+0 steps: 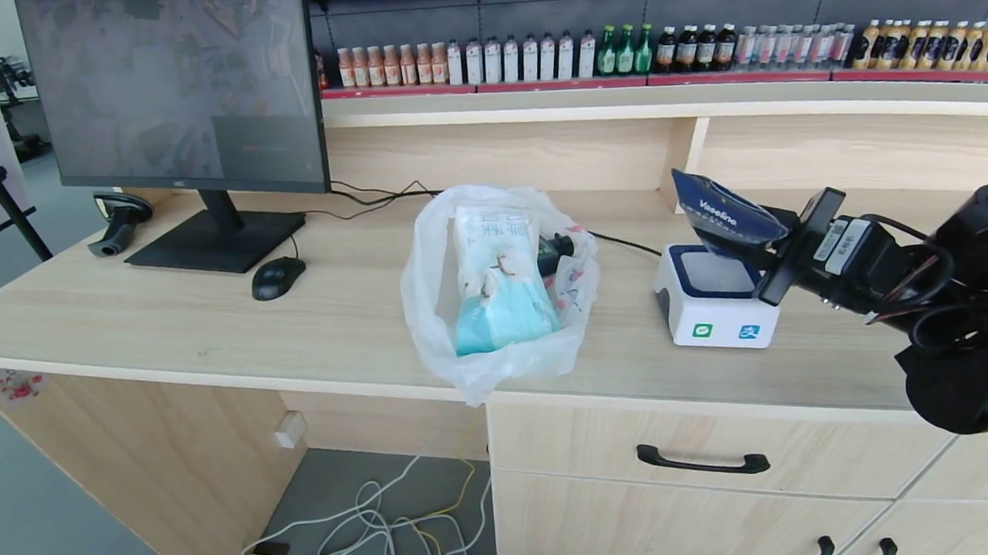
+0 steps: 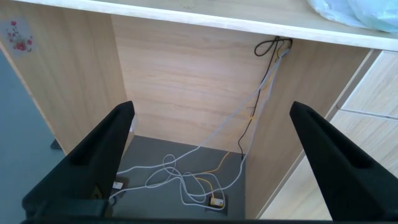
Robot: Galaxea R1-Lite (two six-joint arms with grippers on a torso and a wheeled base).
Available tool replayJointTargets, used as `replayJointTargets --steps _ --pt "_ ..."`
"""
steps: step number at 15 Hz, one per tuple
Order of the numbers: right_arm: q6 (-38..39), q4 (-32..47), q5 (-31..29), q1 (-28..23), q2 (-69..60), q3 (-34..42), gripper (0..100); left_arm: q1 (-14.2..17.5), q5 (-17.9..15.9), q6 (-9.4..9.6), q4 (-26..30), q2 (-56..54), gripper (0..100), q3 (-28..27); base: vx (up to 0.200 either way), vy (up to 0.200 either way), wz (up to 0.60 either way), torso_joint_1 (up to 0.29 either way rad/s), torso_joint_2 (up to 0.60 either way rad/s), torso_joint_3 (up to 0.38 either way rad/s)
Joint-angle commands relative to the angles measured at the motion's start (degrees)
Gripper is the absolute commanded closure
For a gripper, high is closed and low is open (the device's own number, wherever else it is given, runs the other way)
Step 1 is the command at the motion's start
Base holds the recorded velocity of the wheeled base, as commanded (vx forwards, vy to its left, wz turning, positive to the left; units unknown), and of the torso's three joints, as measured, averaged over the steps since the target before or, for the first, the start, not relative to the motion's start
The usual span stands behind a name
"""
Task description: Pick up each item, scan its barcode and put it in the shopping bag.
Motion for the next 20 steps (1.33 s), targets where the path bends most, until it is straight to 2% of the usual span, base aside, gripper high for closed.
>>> replayJointTargets --steps 1,16,20 --pt "-0.1 -0.1 0.1 -0.7 0.0 0.7 100 0.0 0.0 -0.02 0.0 0.0 0 0.0 0.0 0.0 0.0 0.0 0.0 0.0" --pt "-0.2 -0.1 -0.2 -1.4 -2.0 3.5 100 0.0 0.0 -0.02 0.0 0.0 0 0.0 0.0 0.0 0.0 0.0 0.0 0.0" --pt "6.8 -0.1 -8.7 0.0 -4.6 3.6 100 0.0 0.0 -0.11 0.1 0.0 0 0.0 0.0 0.0 0.0 0.0 0.0 0.0"
